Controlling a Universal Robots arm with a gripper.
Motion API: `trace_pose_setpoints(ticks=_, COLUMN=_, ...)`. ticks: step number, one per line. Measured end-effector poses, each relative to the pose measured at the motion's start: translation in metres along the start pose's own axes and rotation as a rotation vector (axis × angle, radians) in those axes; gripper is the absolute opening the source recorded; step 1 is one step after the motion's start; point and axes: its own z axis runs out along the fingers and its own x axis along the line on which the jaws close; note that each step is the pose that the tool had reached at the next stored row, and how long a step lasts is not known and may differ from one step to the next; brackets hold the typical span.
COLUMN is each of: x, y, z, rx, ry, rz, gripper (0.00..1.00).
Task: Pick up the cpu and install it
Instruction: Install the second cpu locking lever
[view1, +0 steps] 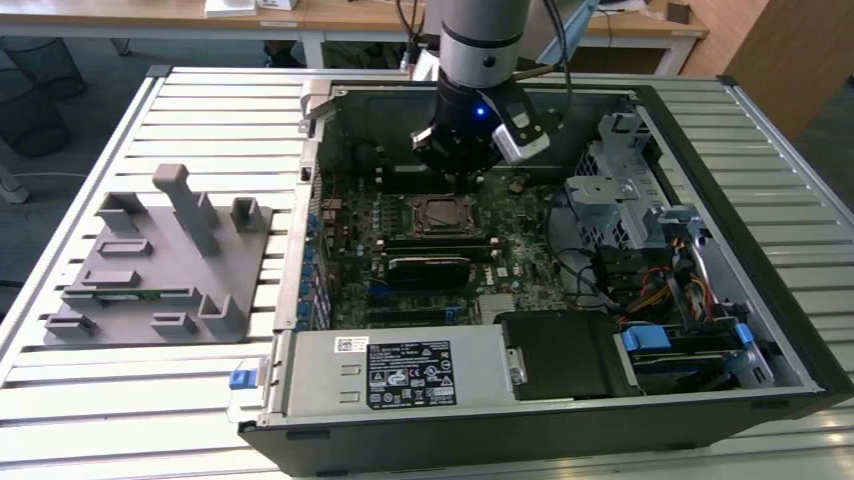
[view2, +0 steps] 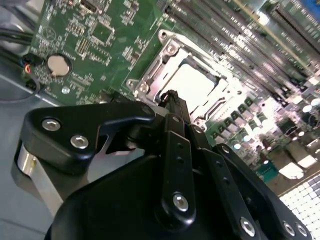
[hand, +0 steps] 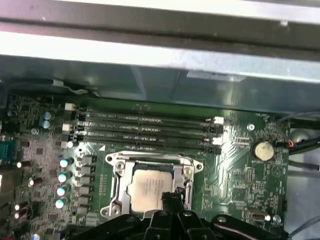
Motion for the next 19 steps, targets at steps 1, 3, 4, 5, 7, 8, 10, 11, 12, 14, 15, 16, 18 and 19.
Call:
trace_pose_setpoints(ticks=1, x=0.0001, y=-0.0012, z=-0.0002, rx=0.0037, ry=0.0004, rz=0.000, gripper=0.11)
trace_pose_setpoints(ticks=3, x=0.0004, y=-0.0050, z=-0.0001, rx=0.0063, ry=0.0004, rz=0.000, gripper=0.11)
trace_pose_setpoints(ticks=4, x=0.0006, y=-0.0069, z=-0.0002, rx=0.0070, ry=0.0006, rz=0.000, gripper=0.11)
trace_pose_setpoints(ticks=5, x=0.0007, y=-0.0086, z=-0.0002, rx=0.0075, ry=0.0005, rz=0.000, gripper=0.11)
trace_pose_setpoints(ticks=7, x=0.0010, y=-0.0127, z=-0.0002, rx=0.0080, ry=0.0005, rz=0.000, gripper=0.11)
trace_pose_setpoints(ticks=8, x=0.0011, y=-0.0144, z=-0.0002, rx=0.0080, ry=0.0005, rz=0.000, gripper=0.11)
trace_pose_setpoints(ticks=10, x=0.0013, y=-0.0173, z=-0.0002, rx=0.0083, ry=0.0006, rz=0.000, gripper=0.11)
trace_pose_setpoints(ticks=11, x=0.0014, y=-0.0187, z=-0.0001, rx=0.0082, ry=0.0006, rz=0.000, gripper=0.11)
trace_pose_setpoints(ticks=12, x=0.0015, y=-0.0202, z=0.0000, rx=0.0081, ry=0.0006, rz=0.000, gripper=0.11)
trace_pose_setpoints(ticks=14, x=0.0017, y=-0.0234, z=0.0003, rx=0.0081, ry=0.0005, rz=0.000, gripper=0.11)
trace_pose_setpoints(ticks=15, x=0.0018, y=-0.0243, z=0.0005, rx=0.0081, ry=0.0005, rz=0.000, gripper=0.11)
trace_pose_setpoints(ticks=16, x=0.0019, y=-0.0247, z=0.0006, rx=0.0082, ry=0.0006, rz=0.000, gripper=0.11)
trace_pose_setpoints(ticks=18, x=0.0021, y=-0.0262, z=0.0009, rx=0.0082, ry=0.0006, rz=0.000, gripper=0.11)
trace_pose_setpoints(ticks=19, x=0.0022, y=-0.0272, z=0.0010, rx=0.0082, ry=0.0006, rz=0.000, gripper=0.11)
